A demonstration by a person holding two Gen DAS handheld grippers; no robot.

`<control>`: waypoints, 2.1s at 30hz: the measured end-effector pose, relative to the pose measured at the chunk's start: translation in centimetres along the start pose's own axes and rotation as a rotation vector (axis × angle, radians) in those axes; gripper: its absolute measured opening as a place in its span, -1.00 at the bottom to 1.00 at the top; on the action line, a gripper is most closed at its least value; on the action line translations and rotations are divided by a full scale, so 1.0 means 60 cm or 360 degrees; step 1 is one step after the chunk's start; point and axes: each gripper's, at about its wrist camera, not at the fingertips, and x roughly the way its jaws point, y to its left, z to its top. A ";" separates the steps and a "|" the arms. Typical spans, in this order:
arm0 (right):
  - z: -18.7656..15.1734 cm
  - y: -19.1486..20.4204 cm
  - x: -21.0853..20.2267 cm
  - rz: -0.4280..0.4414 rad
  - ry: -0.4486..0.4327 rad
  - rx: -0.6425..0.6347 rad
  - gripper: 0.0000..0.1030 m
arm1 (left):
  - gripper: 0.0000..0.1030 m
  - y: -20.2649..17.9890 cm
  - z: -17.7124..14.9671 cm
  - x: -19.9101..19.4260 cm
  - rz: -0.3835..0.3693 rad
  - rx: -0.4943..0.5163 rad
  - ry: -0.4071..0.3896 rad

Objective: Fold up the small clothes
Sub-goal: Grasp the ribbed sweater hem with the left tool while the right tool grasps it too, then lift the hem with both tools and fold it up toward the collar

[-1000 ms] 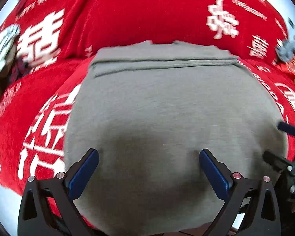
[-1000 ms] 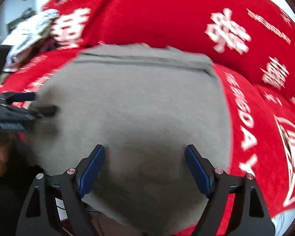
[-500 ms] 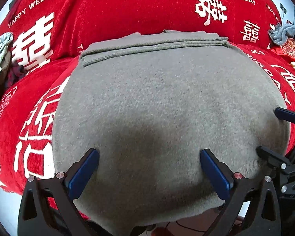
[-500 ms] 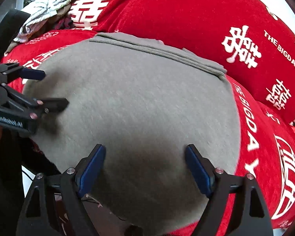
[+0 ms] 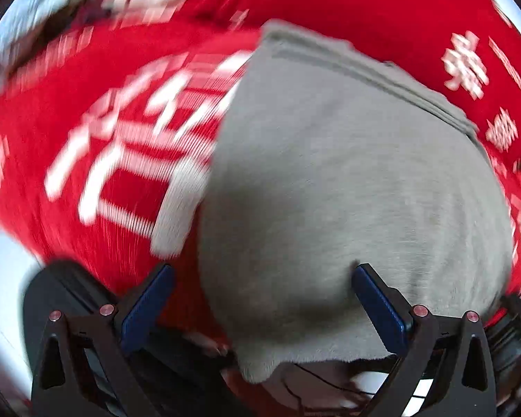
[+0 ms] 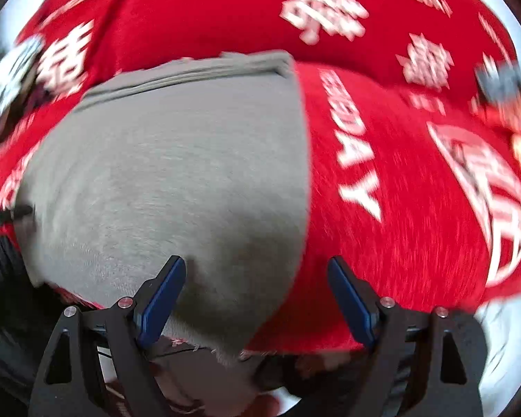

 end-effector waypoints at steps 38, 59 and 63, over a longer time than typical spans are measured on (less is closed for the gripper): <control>0.232 -0.008 0.056 0.0395 -0.0117 0.0232 -0.72 | -0.57 -0.096 0.210 0.019 -0.0224 0.0072 -0.0082; 0.175 -0.061 0.052 0.0805 -0.0078 0.0516 0.13 | 0.69 -0.103 0.180 -0.014 -0.0647 -0.0048 0.0032; 0.187 -0.058 0.071 0.0795 -0.0050 0.0521 0.11 | -0.10 -0.113 0.183 0.006 -0.0634 -0.0031 0.0094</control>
